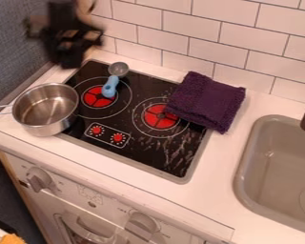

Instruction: Move the object from the silver pot to the top of the cloth

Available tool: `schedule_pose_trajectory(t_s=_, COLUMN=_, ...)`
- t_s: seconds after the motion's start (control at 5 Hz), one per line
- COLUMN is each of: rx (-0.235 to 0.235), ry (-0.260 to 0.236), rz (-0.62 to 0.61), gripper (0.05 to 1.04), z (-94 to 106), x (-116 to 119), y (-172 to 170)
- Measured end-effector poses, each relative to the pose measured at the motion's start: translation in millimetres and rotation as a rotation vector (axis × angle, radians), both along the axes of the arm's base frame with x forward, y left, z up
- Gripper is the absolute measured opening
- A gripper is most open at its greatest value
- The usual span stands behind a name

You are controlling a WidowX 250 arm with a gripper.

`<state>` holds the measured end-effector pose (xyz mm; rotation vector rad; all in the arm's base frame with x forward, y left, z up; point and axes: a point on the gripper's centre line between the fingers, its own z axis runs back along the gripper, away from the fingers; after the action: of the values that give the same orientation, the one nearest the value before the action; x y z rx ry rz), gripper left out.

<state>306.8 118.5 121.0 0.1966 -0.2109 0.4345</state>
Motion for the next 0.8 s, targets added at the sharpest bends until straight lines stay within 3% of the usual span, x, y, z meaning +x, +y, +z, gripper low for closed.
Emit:
schedule_pose_trajectory(t_s=0.2, rx=-0.064, ry=-0.100, rz=-0.186, gripper=0.462, z=52.7, x=40, y=-46)
schedule_pose_trajectory(t_s=0.4, rx=-0.153, ry=0.017, rz=-0.396, gripper=0.462, z=7.3, x=73, y=-100)
schedule_pose_trajectory(t_s=0.6, rx=-0.171, ry=0.080, rz=-0.463, gripper=0.462, z=-20.8, x=89, y=-148)
schedule_pose_trajectory(t_s=0.8, rx=-0.138, ry=0.127, rz=-0.492, gripper=0.462, z=-33.0, x=85, y=-166)
